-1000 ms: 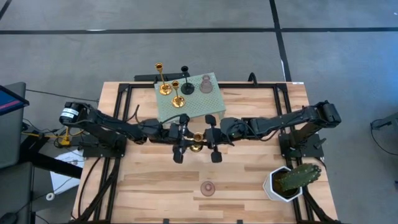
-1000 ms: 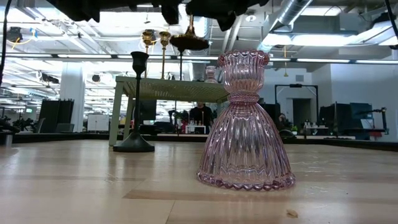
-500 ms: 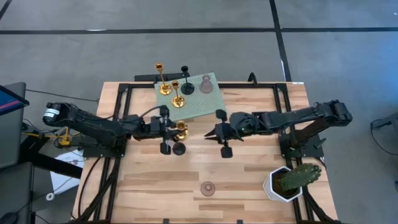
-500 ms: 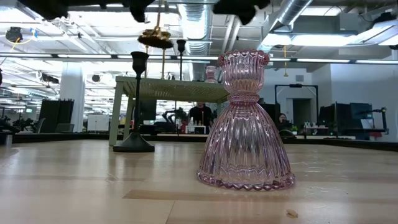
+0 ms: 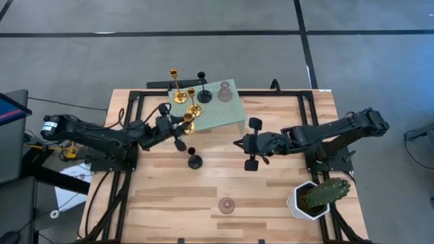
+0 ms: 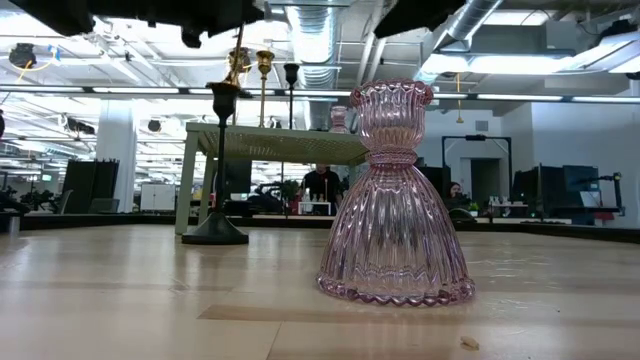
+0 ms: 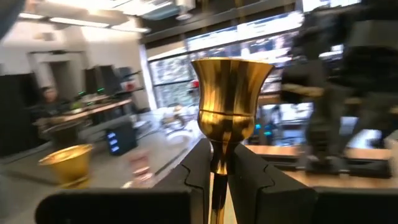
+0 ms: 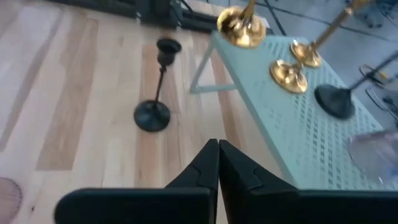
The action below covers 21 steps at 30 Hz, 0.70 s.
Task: Pick & Place candle stick holders
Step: Put the gold candle holder on the shelf
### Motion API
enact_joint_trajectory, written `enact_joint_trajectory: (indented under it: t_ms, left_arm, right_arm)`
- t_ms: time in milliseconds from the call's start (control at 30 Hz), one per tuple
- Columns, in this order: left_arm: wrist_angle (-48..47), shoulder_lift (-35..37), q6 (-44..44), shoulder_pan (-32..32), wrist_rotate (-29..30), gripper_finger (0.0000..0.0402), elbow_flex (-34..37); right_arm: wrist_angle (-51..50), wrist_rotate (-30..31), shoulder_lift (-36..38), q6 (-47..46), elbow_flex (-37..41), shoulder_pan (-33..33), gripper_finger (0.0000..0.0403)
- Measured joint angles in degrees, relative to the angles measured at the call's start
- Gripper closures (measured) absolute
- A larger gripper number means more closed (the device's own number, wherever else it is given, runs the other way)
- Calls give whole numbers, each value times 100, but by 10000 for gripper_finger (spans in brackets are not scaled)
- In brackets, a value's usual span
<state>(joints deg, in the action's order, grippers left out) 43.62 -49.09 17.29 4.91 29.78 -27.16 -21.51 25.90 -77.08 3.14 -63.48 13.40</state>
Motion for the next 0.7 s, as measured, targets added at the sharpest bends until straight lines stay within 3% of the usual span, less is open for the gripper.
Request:
enact_joint_trajectory:
  t_ms: [267,700]
  left_arm:
    - [-103,-54,-152,-609,192,369,0]
    - [-614,-54,-735,-1134,206,369,95]
  right_arm:
    - [-793,1011,0,-719,0,495,403]
    - [-939,1490,0,-986,0,875,403]
